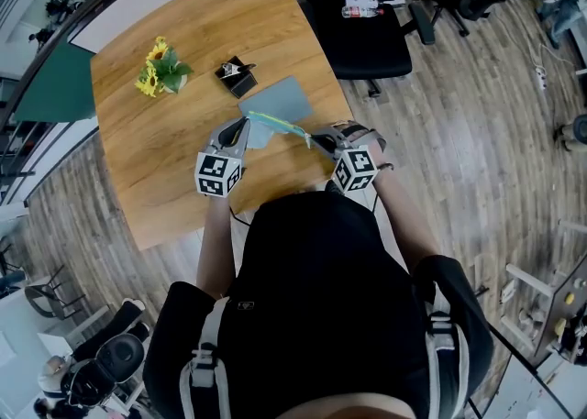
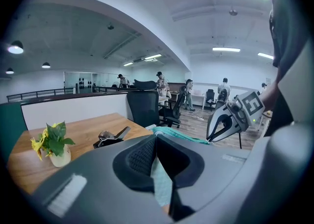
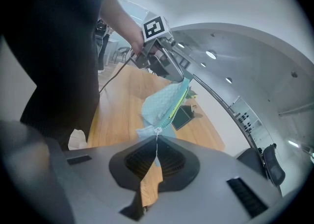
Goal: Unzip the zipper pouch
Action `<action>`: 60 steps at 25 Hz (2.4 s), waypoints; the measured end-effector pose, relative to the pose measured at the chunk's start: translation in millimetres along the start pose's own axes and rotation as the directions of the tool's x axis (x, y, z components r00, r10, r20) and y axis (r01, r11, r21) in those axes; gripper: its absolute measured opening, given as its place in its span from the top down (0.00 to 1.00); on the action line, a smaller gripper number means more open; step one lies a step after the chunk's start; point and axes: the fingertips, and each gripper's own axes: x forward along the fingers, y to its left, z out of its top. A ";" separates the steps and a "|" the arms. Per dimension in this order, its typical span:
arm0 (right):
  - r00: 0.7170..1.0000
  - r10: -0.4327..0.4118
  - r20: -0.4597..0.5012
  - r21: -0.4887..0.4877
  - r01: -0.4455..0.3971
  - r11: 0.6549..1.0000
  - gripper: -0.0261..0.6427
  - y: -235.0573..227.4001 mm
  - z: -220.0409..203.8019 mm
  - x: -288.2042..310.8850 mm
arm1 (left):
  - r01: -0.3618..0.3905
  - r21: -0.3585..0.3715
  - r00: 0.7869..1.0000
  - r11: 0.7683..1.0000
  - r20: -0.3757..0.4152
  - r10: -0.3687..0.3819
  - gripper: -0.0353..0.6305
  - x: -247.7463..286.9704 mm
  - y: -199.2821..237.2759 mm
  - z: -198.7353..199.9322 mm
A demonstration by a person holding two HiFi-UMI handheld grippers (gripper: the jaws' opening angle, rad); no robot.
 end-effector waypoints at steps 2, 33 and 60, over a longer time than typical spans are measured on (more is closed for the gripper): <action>1.000 -0.002 0.004 0.016 0.002 1.000 0.95 -0.9 -0.6 0.0 | 0.009 -0.022 1.000 1.000 0.015 -0.009 0.93 -0.6 -1.0 2.0; 0.990 -0.129 0.054 0.298 0.107 0.949 0.96 -16.9 -24.1 -27.4 | -0.050 -0.011 0.998 0.999 0.035 0.051 0.94 -7.2 -11.9 11.8; 0.971 -0.206 0.121 0.509 0.117 0.853 0.96 -29.7 -47.9 -55.0 | -0.085 0.009 0.996 0.996 0.008 0.085 0.94 -11.3 -40.0 15.9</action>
